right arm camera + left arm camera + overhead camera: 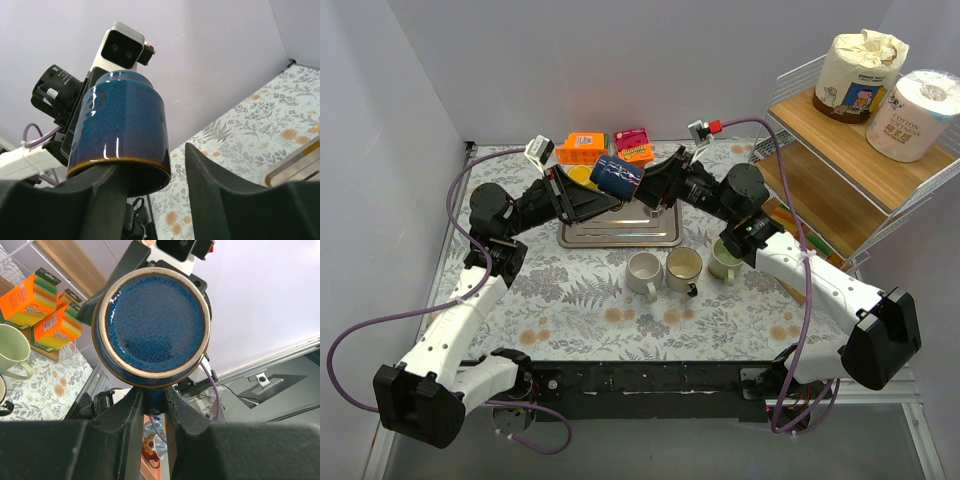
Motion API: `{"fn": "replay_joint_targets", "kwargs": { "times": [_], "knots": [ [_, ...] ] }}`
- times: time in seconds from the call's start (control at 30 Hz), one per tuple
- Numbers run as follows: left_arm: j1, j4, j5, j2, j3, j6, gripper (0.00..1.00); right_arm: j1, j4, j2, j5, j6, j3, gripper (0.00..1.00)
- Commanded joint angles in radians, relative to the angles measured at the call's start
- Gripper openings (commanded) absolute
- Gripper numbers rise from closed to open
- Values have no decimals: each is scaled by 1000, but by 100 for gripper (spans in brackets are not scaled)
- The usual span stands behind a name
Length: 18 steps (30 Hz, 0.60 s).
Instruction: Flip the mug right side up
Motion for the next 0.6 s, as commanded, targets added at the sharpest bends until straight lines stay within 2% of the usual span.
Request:
{"fn": "replay_joint_targets", "kwargs": {
  "times": [0.0, 0.03, 0.07, 0.13, 0.17, 0.2, 0.23, 0.3, 0.33, 0.4, 0.43, 0.47, 0.5, 0.53, 0.57],
  "knots": [
    [5, 85, 0, -40, -16, -191, 0, 11, 62, 15, 32, -5, 66, 48],
    [5, 83, -1, -38, -19, -193, 0, 13, 64, 12, 37, -1, 62, 45],
    [6, 77, -3, -40, -22, -191, 0, 13, 62, 10, 46, 10, 58, 36],
    [5, 54, -1, -35, -21, -173, 0, 13, 62, -2, 64, 18, 39, 26],
    [5, 25, -3, -33, -21, -160, 0, 14, 61, -7, 72, 22, 32, 15],
    [5, 10, -4, -32, -17, -131, 2, 14, 59, -15, 78, 22, 29, 7],
    [5, -11, -7, -30, -13, -114, 12, 14, 35, -15, 83, 22, 30, 1],
    [5, -85, -23, -29, 1, -72, 18, 14, -11, -16, 86, 5, 45, 1],
    [5, -119, -30, -29, 9, -12, 40, 14, -77, -13, 87, -1, 74, 1],
    [5, -267, -58, -32, 47, 69, 63, 14, -170, -1, 97, -31, 113, 1],
    [5, -342, -131, -35, 64, 164, 76, 14, -297, 5, 103, -45, 156, 1],
    [5, -513, -176, -44, 108, 224, 82, 14, -357, 16, 110, -65, 176, 1],
    [6, -603, -244, -47, 131, 273, 87, 14, -417, 24, 124, -82, 193, 1],
    [5, -693, -388, -52, 156, 315, 92, 14, -530, 28, 133, -109, 206, 1],
    [5, -851, -482, -58, 174, 393, 95, 14, -578, 41, 141, -119, 225, 1]
  ]
}}
